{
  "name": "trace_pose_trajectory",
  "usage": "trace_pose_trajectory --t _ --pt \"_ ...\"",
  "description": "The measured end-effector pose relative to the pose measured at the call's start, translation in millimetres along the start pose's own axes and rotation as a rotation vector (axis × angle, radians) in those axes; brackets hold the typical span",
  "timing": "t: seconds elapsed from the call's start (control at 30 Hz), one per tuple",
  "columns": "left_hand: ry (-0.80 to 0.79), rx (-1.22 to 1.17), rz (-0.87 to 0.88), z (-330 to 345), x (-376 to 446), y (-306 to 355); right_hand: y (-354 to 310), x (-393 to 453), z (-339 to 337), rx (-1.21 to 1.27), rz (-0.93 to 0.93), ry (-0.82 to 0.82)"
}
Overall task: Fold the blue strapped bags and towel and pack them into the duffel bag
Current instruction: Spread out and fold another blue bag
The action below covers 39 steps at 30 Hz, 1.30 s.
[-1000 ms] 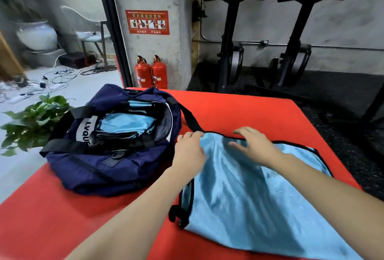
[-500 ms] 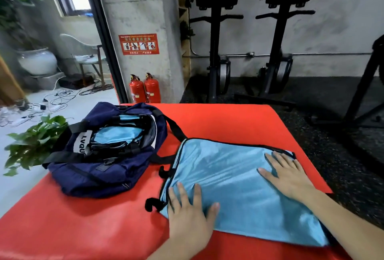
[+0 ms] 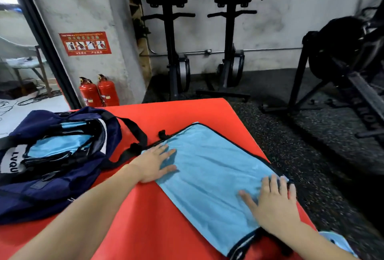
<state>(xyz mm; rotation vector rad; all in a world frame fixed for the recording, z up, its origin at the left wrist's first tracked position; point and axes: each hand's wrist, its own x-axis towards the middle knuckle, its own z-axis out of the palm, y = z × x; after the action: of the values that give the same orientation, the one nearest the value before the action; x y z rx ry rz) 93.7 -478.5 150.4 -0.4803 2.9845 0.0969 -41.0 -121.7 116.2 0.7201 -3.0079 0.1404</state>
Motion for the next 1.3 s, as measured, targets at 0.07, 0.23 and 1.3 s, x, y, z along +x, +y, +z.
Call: trace_pose_trajectory --t 0.07,0.23,1.3 --pt "0.139 -0.110 -0.079 1.6 -5.5 9.4 6.6 12.9 -3.9 -0.003 -0.168 0.005" --pt "0.235 -0.274 -0.529 16.8 -11.6 64.5 26.8 54.8 -14.0 0.041 -0.538 -0.087" --pt "0.212 -0.219 0.085 32.7 -141.9 113.5 -0.4 -63.7 -21.3 0.140 -0.450 -0.104"
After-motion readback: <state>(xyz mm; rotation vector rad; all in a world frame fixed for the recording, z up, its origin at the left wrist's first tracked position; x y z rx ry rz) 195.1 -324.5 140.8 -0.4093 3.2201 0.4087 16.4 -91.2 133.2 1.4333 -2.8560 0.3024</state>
